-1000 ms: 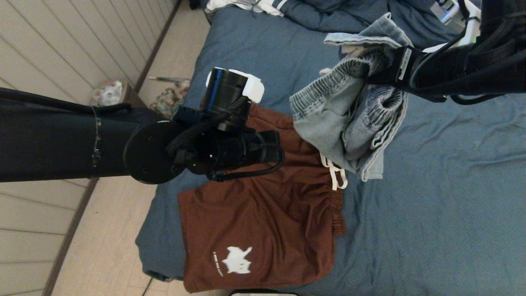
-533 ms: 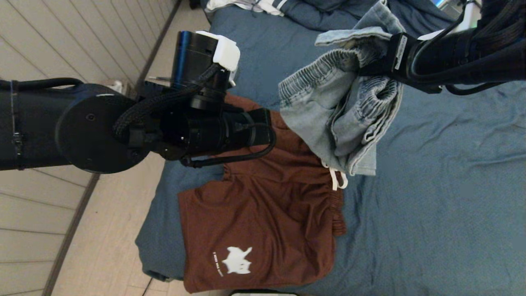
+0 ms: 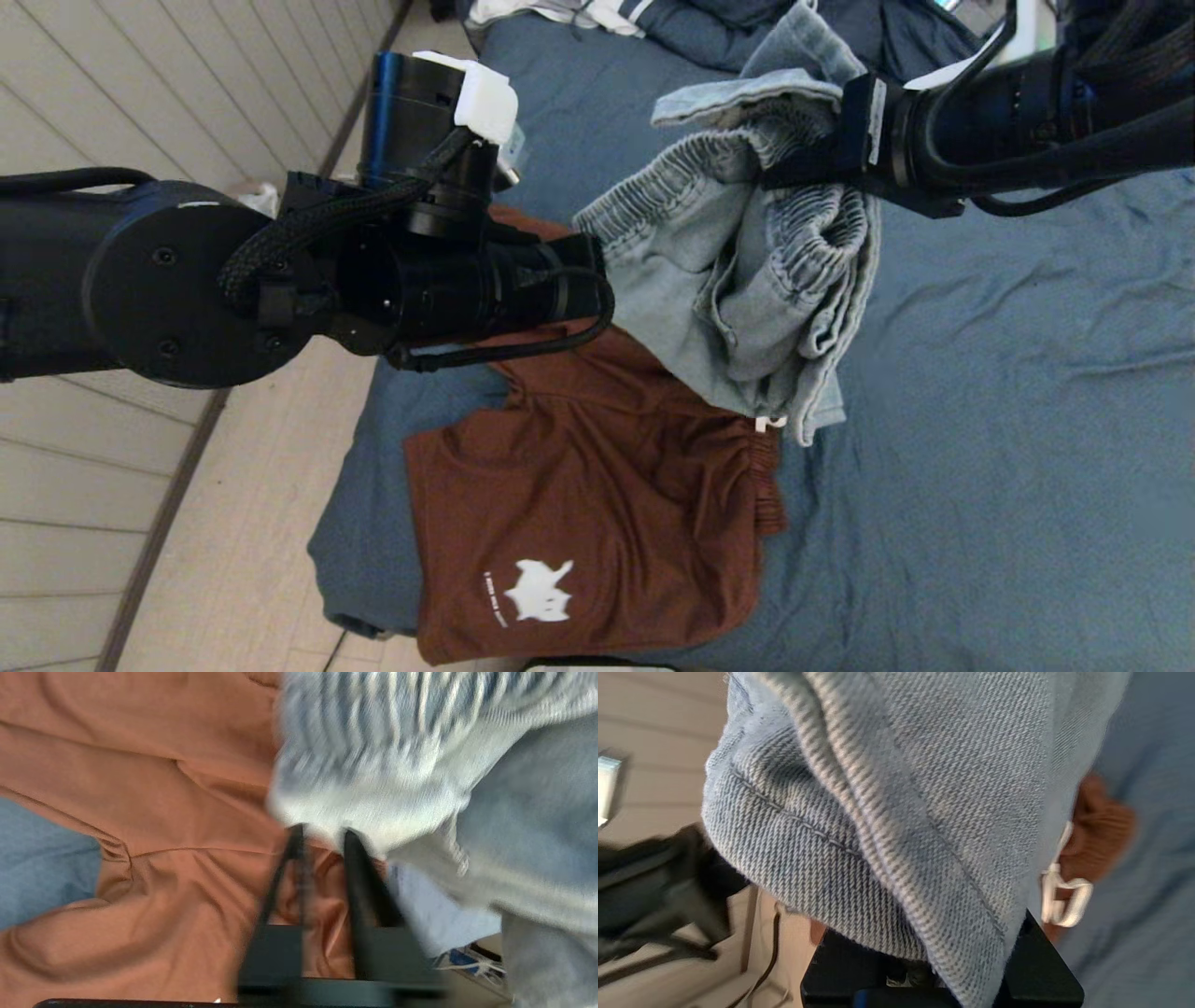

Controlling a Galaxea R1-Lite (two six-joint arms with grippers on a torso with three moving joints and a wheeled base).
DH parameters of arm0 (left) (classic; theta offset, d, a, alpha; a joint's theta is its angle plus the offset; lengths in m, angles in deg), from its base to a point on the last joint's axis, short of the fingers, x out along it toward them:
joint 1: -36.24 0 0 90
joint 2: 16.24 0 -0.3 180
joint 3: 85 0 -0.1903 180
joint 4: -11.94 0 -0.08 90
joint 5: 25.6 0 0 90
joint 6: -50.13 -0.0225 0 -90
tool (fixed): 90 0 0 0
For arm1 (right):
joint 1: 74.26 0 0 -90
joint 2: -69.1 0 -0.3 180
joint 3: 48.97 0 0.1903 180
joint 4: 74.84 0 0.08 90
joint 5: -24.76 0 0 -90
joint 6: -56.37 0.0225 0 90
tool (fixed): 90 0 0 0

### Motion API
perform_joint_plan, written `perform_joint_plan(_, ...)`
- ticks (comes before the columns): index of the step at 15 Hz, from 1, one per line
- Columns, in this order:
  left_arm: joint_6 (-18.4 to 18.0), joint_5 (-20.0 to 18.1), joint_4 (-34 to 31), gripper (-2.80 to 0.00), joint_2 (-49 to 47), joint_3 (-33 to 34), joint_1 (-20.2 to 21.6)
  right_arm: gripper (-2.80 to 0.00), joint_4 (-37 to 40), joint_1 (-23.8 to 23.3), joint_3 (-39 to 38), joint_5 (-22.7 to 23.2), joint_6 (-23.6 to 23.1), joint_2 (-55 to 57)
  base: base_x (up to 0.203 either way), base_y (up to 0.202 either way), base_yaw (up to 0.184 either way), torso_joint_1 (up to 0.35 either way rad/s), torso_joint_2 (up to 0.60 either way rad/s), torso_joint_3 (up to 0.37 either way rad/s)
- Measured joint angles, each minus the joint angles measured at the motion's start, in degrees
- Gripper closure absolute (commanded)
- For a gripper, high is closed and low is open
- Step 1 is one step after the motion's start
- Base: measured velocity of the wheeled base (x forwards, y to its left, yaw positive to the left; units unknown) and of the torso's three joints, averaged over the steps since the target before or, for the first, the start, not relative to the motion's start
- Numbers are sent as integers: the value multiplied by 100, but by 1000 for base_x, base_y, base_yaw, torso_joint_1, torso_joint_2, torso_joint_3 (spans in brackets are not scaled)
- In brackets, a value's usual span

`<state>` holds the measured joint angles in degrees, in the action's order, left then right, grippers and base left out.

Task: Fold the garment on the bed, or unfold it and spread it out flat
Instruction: Unford the blue shorts

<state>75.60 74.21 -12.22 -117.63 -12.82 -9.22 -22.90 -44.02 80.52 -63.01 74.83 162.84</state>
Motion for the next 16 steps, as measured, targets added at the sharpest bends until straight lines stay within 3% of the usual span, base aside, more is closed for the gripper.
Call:
perform_joint_plan(3, 8, -111, 9, -280, -41, 0, 119, 0, -2, 121, -2, 29, 1, 65, 0, 0, 0, 0, 0, 0)
perform_joint_plan(8, 26, -738, 30, -280, -41, -63, 726, 0, 0, 220, -19, 88, 6, 50, 0, 0, 0, 0, 0, 0)
perform_joint_plan(11, 28, -1452, 174, -280, -5, -88, 1044, 0, 9, 233, -19, 333, 12, 47, 0, 0, 0, 0, 0, 0)
perform_joint_plan(16, 51, -2472, 357, -280, -45, -79, 1249, 0, 272, 196, 8, 1243, 182, 64, 0, 0, 0, 0, 0, 0)
